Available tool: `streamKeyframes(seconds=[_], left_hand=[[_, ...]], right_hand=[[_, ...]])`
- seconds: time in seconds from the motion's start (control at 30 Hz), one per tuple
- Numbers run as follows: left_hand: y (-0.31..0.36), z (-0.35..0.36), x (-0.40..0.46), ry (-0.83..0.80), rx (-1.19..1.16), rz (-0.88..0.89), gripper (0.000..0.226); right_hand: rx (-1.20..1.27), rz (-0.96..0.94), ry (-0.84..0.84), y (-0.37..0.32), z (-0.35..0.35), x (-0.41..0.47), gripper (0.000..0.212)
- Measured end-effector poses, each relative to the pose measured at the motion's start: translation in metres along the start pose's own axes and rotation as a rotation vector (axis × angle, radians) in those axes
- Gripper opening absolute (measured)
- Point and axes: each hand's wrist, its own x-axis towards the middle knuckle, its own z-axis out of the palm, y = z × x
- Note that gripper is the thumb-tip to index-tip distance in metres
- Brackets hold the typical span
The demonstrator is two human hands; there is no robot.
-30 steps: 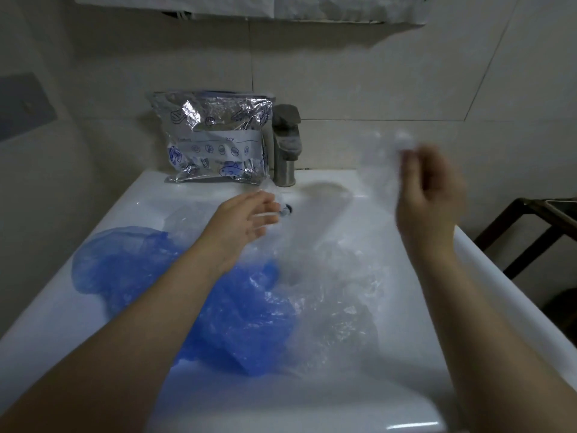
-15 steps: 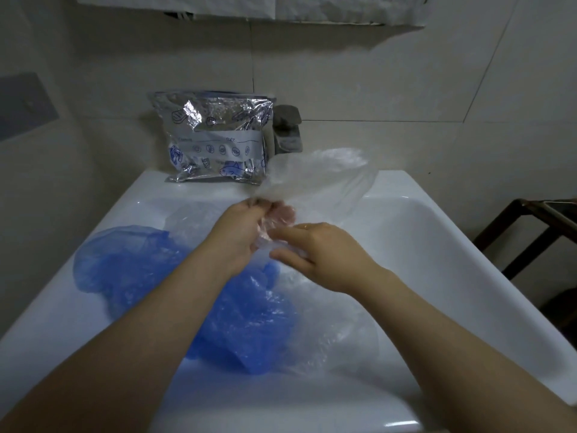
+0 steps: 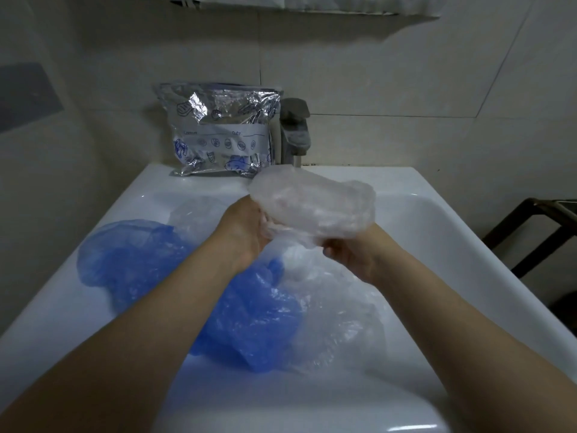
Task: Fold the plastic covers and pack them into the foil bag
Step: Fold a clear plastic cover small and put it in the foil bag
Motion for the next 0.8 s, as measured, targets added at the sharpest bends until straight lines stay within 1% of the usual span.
streamKeyframes(seconds=[0.03,0.07,0.13,0.17,0.2,0.27,0.3,0.37,0.4,0.43,0.47,0.5,0.53,0.57,0.63,0.67,0.7,0.73,0.77,0.8], left_hand=[[-0.002,0.0,0.002,-0.029,0.068,0.012,0.03],[-0.006,-0.001,0.005,-0.025,0.16,0.015,0.031],[-0.01,-0.002,0.009,0.067,0.334,-0.01,0.034],[-0.009,-0.002,0.008,0.088,0.417,-0.008,0.034],[-0.009,-0.001,0.006,0.076,0.505,0.013,0.032],[-0.007,-0.001,0.003,0.05,0.641,0.078,0.026],[-0.007,-0.004,0.003,0.05,0.654,0.106,0.025],[-0.006,-0.005,0.003,0.0,0.516,0.132,0.023],[-0.006,-0.006,0.004,-0.045,0.424,0.141,0.023],[-0.006,-0.006,0.004,-0.087,0.33,0.15,0.024],[-0.004,-0.007,0.003,-0.13,0.255,0.158,0.026],[-0.002,-0.008,0.001,-0.174,0.201,0.165,0.031],[0.001,-0.008,0.0,-0.208,0.162,0.158,0.036],[0.002,-0.009,-0.001,-0.24,0.137,0.145,0.039],[0.005,-0.011,-0.004,-0.274,0.116,0.126,0.049],[0.006,-0.011,-0.008,-0.287,0.111,0.123,0.058],[0.008,-0.012,-0.01,-0.293,0.111,0.119,0.062],[0.009,-0.013,-0.01,-0.294,0.112,0.101,0.063],[0.01,-0.014,-0.009,-0.291,0.128,0.075,0.063],[0.011,-0.014,-0.009,-0.27,0.155,0.044,0.064]], right_hand=[[-0.004,-0.023,0.015,0.0,-0.002,0.0,0.028],[-0.033,-0.027,0.032,-0.003,-0.003,-0.001,0.029],[-0.147,-0.063,0.052,-0.01,-0.006,-0.004,0.032],[-0.219,-0.112,0.049,-0.015,-0.008,-0.007,0.037],[-0.306,-0.156,0.027,-0.02,-0.01,-0.011,0.04],[-0.542,-0.216,0.004,-0.025,-0.016,-0.012,0.038],[-0.615,-0.238,0.004,-0.025,-0.02,-0.01,0.03],[-0.718,-0.29,0.015,-0.026,-0.023,-0.011,0.02],[-0.71,-0.349,-0.013,-0.026,-0.025,-0.012,0.018],[-0.601,-0.422,-0.071,-0.026,-0.027,-0.012,0.018],[-0.434,-0.466,-0.162,-0.027,-0.029,-0.013,0.02],[-0.293,-0.486,-0.236,-0.028,-0.03,-0.013,0.021],[-0.222,-0.497,-0.299,-0.029,-0.031,-0.014,0.019],[-0.224,-0.508,-0.312,-0.029,-0.032,-0.014,0.015],[-0.353,-0.546,-0.283,-0.03,-0.032,-0.016,0.01],[-0.396,-0.547,-0.237,-0.032,-0.034,-0.016,0.017],[-0.351,-0.514,-0.189,-0.032,-0.037,-0.015,0.026],[-0.23,-0.443,-0.227,-0.031,-0.042,-0.015,0.026],[-0.093,-0.354,-0.313,-0.032,-0.046,-0.013,0.011],[0.04,-0.275,-0.376,-0.033,-0.05,-0.013,0.024]])
